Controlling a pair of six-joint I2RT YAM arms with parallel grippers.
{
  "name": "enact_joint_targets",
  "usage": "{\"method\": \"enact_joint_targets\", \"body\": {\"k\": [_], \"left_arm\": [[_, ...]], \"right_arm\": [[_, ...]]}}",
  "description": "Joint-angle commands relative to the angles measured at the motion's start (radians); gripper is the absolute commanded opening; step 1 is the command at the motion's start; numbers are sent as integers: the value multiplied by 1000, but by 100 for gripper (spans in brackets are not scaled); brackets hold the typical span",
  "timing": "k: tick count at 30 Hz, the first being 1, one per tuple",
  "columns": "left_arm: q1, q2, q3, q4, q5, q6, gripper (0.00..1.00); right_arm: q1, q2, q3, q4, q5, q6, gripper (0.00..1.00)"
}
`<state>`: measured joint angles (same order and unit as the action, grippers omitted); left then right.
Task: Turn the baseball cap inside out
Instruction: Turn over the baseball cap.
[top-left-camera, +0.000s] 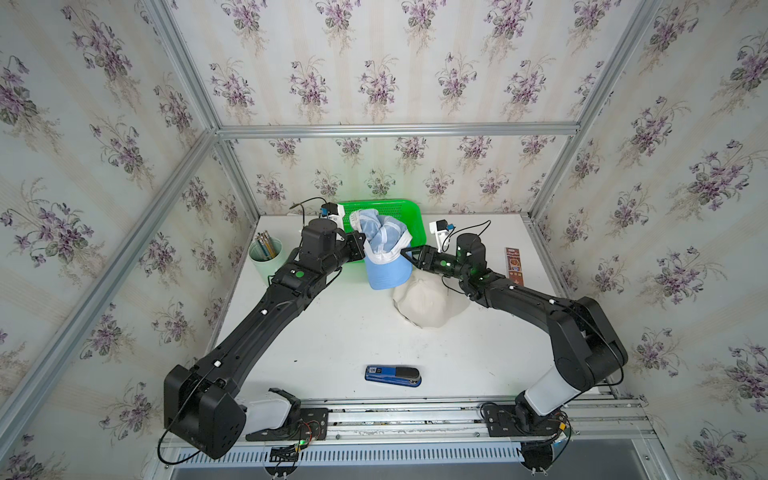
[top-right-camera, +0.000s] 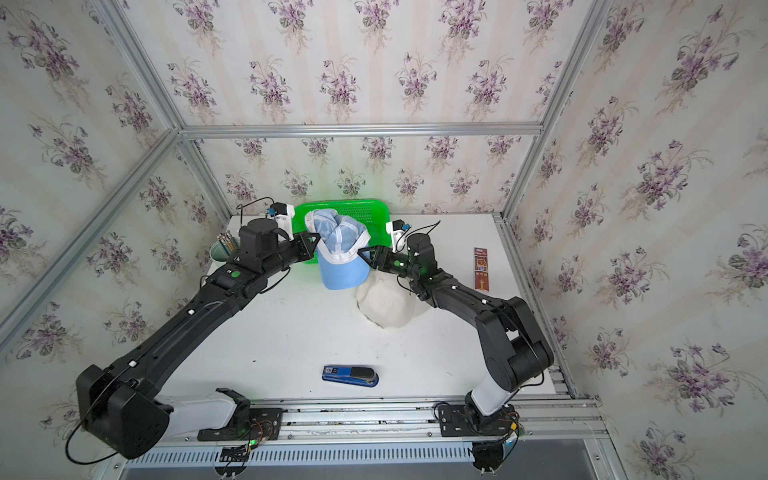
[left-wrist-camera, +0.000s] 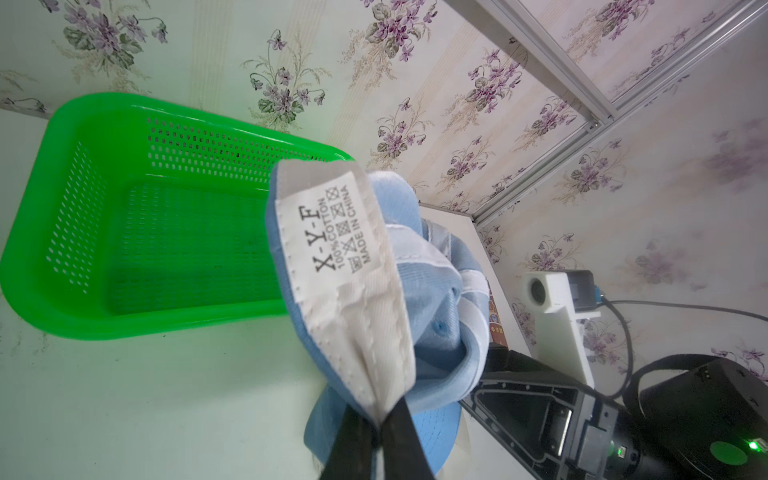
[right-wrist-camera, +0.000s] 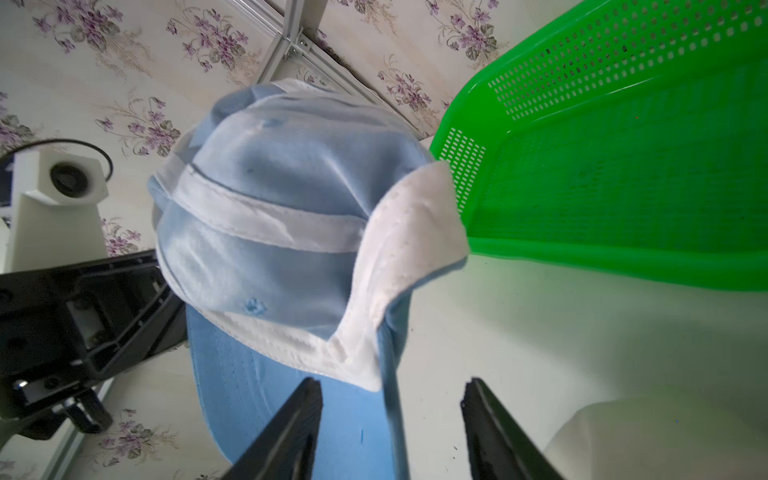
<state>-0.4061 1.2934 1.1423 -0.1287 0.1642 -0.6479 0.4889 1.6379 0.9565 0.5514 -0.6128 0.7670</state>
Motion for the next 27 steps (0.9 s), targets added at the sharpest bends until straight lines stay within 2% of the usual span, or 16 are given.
{"method": "enact_joint_targets", "body": {"k": [1, 5, 9, 11, 13, 15, 18, 21, 25, 27], "left_arm": [[0, -14, -34, 147, 5, -48, 0], [-2, -3, -44, 184, 25, -64, 0], [-11, 19, -15, 136, 38, -46, 0], [-22, 31, 37, 12, 22, 3, 27], [-28, 46, 101, -153, 1, 68, 47], [-27, 52, 130, -288, -33, 112, 62], [-27, 29, 117, -406, -93, 161, 66], [-28, -27, 102, -490, -136, 196, 65], [-37, -115, 143, -580, -212, 255, 61], [-37, -121, 190, -615, -202, 291, 59]], "right_arm": [[3, 11, 2, 109, -70, 59, 45], [7, 20, -1, 131, -104, 80, 31], [8, 6, 11, 76, -96, 45, 0], [8, -22, 55, -58, -64, -45, 0], [7, -63, 127, -264, 23, -176, 0], [7, -81, 220, -468, 106, -289, 0], [6, -56, 353, -714, 197, -422, 0], [15, -2, 444, -904, 315, -521, 0], [39, 8, 460, -965, 377, -560, 0], [82, 8, 467, -980, 416, -573, 0]]}}
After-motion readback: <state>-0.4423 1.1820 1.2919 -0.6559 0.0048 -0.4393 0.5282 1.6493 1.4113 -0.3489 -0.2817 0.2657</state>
